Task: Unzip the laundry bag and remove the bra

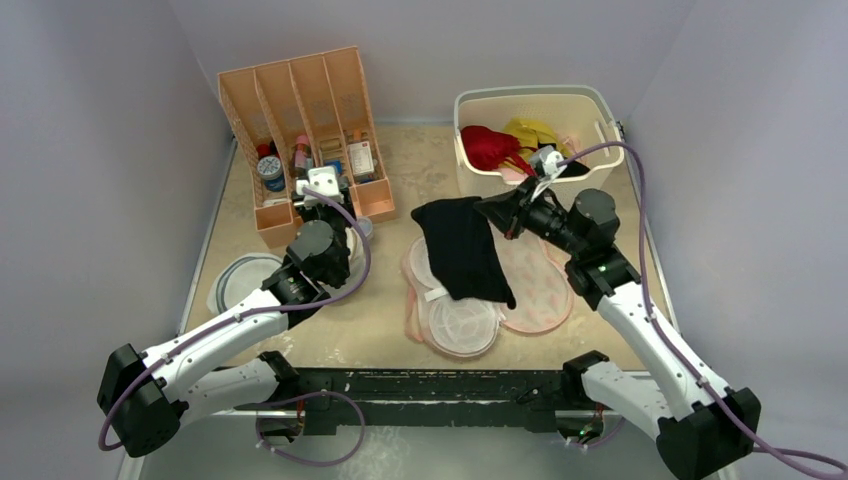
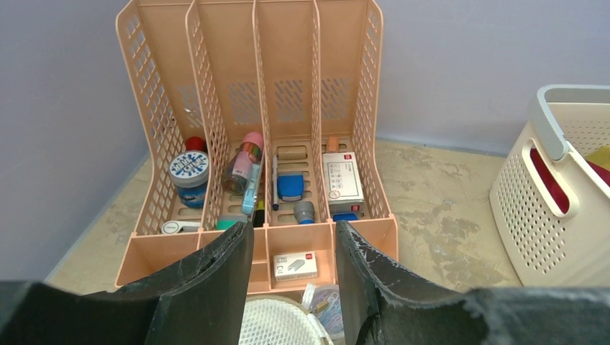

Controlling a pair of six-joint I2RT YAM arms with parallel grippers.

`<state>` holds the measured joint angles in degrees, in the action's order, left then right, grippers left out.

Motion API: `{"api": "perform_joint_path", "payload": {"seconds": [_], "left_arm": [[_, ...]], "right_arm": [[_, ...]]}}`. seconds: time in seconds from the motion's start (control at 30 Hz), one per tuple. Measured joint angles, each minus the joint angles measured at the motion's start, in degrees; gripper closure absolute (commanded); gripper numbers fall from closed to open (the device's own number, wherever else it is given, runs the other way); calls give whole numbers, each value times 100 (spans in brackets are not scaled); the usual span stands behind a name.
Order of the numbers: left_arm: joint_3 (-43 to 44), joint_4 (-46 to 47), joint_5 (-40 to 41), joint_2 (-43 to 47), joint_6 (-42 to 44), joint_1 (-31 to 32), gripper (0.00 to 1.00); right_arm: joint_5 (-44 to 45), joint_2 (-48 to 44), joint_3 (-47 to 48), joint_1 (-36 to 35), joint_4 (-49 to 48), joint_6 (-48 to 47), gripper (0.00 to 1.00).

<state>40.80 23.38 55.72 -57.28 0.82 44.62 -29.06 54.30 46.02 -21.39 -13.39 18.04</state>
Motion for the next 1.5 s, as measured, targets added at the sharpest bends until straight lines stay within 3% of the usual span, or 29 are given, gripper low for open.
{"api": "perform_joint_path", "payload": {"seconds": [0.33, 0.8, 1.2, 1.5], "left_arm": [[24, -72, -2, 2, -22, 0, 55], [79, -179, -26, 2, -42, 0, 55], [122, -212, -70, 2, -125, 0, 55], [138, -229, -155, 37, -190, -68, 55]], "right_arm": [[778, -127, 382, 0, -55, 313, 100], [3346, 516, 1475, 0, -448, 769, 100], [5654, 2406, 2815, 0, -1934, 787, 100], [6531, 4063, 4019, 0, -3329, 313, 100]]}}
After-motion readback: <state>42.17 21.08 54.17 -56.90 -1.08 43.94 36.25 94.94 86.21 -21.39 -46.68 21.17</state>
